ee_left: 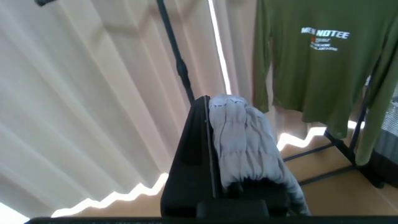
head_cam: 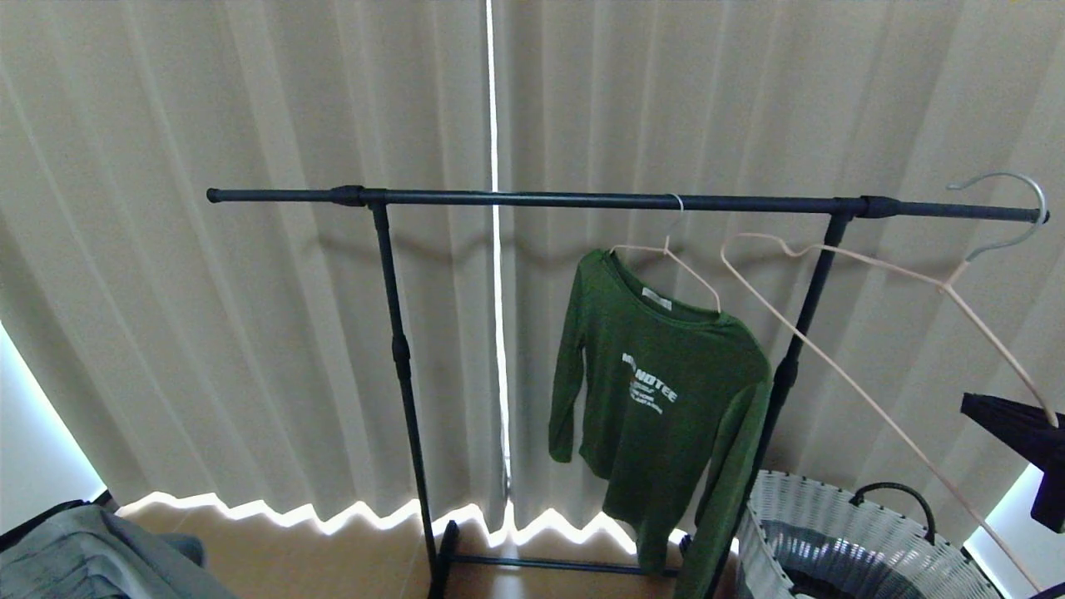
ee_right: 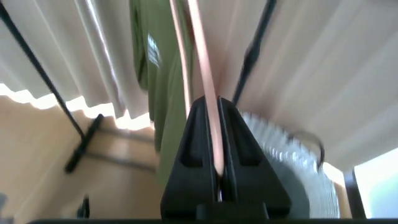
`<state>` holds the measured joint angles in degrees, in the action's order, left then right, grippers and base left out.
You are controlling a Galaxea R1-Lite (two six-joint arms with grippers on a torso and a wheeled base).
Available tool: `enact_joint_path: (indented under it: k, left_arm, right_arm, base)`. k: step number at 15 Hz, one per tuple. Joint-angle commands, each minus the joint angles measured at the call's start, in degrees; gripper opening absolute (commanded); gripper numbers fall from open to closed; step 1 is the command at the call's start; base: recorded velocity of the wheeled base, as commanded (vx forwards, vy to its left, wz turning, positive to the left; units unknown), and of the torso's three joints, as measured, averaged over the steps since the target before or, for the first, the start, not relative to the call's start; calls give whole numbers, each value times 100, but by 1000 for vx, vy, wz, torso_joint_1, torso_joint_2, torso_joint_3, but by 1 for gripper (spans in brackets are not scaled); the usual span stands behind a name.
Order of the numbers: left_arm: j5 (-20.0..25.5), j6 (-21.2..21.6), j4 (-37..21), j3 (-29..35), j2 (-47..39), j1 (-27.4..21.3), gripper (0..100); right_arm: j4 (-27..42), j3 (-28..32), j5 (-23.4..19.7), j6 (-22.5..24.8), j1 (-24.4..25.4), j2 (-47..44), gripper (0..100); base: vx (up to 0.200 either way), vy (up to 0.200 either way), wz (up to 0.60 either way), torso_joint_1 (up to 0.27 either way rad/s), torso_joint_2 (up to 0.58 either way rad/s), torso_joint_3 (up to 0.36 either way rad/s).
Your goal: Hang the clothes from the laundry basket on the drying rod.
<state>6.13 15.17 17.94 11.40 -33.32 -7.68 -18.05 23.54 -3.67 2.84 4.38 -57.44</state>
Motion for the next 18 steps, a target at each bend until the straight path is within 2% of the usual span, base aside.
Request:
enact_joint_path:
  k: [1,4,10,13,16,18]
  left_arm:
    - [-42,-14,-10,258,-377,47,0]
    - [-42,-5,-10,644,-940,346,0]
    - [-42,-5,7,1286,-2144,337,0]
    - [-68,-31,25,1479,-2689,337,0]
    - [-543,-163,34,1910,-3286,109,0]
    - [-1369,-550,34,2393,-3867,-436,0]
  right_arm:
    - [-146,107,-11,-12,415,-364,0]
    - [-717,125,-11,-47,1013,-733,0]
    - [-779,142,-11,-451,2181,-1287,0]
    - [-893,133,-20,-530,2498,-1621,0]
    - [-1420,133,-20,-934,2946,-2131,0]
    - [-1675,151,-29,-961,3236,-2465,0]
  base:
    - [0,0,0,0,0,0]
    - [0,0,0,0,0,0]
    - [0,0,0,0,0,0]
    - [0,0,0,0,0,0]
    - [0,0,0,0,0,0]
    - [0,0,0,0,0,0]
